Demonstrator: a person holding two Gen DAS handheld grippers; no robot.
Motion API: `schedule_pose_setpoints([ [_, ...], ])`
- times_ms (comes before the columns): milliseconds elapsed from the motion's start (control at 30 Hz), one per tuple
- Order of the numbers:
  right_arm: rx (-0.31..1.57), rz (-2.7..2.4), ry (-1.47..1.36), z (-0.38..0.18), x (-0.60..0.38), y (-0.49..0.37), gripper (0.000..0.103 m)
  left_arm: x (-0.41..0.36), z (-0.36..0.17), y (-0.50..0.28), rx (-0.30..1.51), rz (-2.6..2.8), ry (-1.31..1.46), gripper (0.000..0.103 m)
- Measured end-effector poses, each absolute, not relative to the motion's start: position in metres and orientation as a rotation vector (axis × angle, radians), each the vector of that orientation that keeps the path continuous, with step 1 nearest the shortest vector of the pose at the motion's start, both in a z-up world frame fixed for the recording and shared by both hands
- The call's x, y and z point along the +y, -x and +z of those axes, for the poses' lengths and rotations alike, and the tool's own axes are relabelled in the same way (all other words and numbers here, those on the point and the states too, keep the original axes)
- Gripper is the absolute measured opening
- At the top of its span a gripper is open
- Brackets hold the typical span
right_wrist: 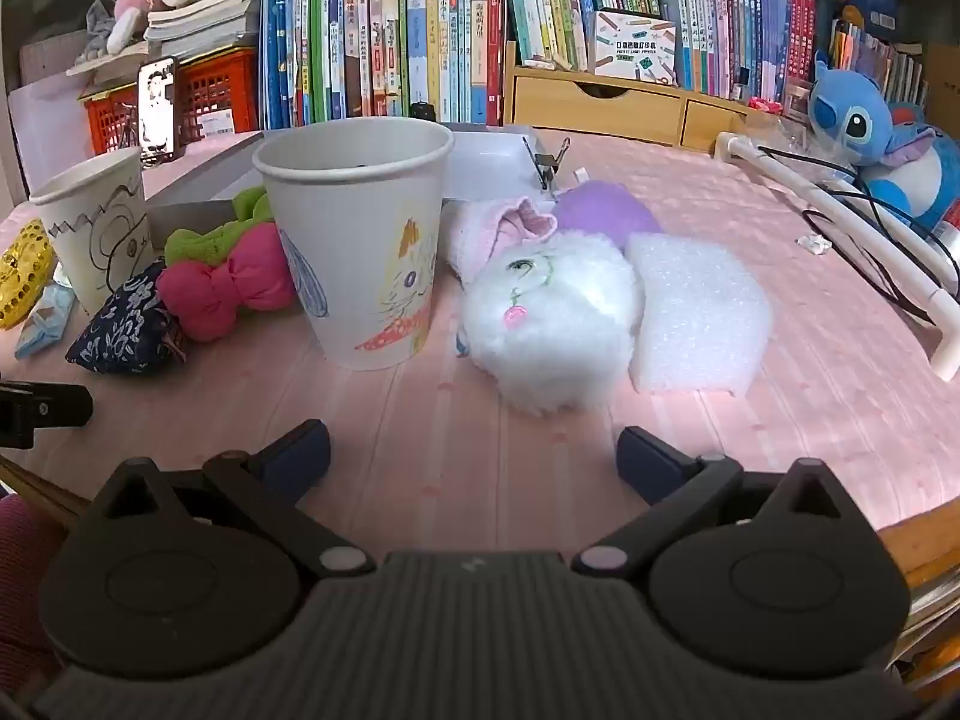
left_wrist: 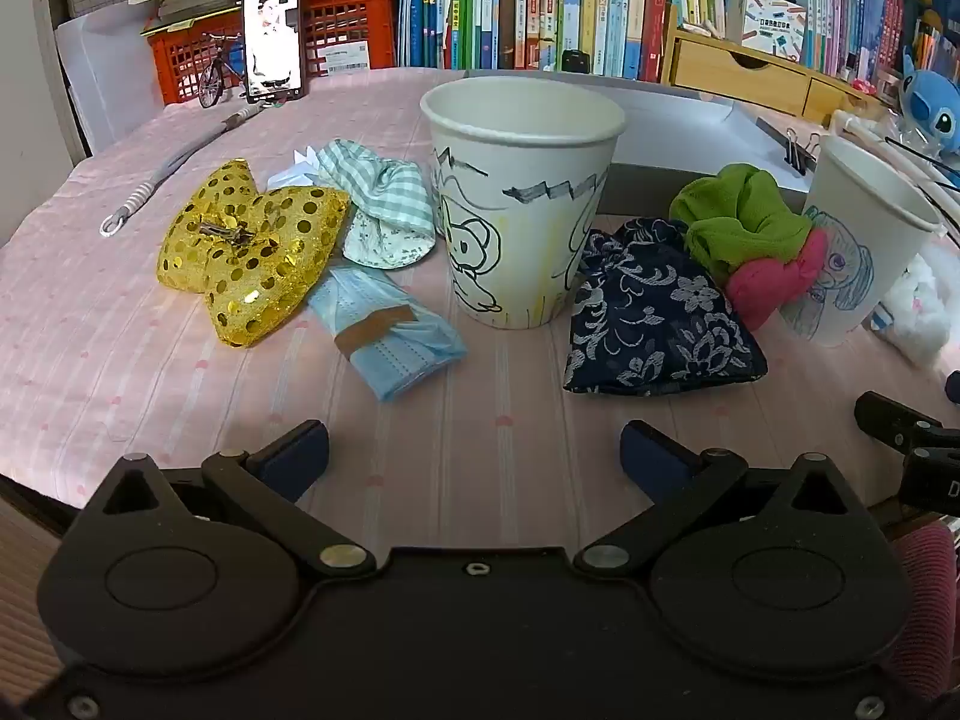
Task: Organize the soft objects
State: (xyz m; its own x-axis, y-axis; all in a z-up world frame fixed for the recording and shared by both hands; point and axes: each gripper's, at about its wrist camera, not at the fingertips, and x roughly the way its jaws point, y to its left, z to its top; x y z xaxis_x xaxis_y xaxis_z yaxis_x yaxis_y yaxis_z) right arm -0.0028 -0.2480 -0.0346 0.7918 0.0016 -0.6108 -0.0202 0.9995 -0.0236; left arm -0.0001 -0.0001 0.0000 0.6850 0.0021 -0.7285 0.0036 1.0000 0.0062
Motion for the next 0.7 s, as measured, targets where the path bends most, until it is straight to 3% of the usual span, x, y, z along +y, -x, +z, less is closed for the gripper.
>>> schedule_pose_setpoints([
  [700,0.663,0.012,0.031,-0.0357,-0.2484,0.0018,0.103,-0.0001,-0.0001,0.0001,0.817,0.0,-0.009,0.103],
])
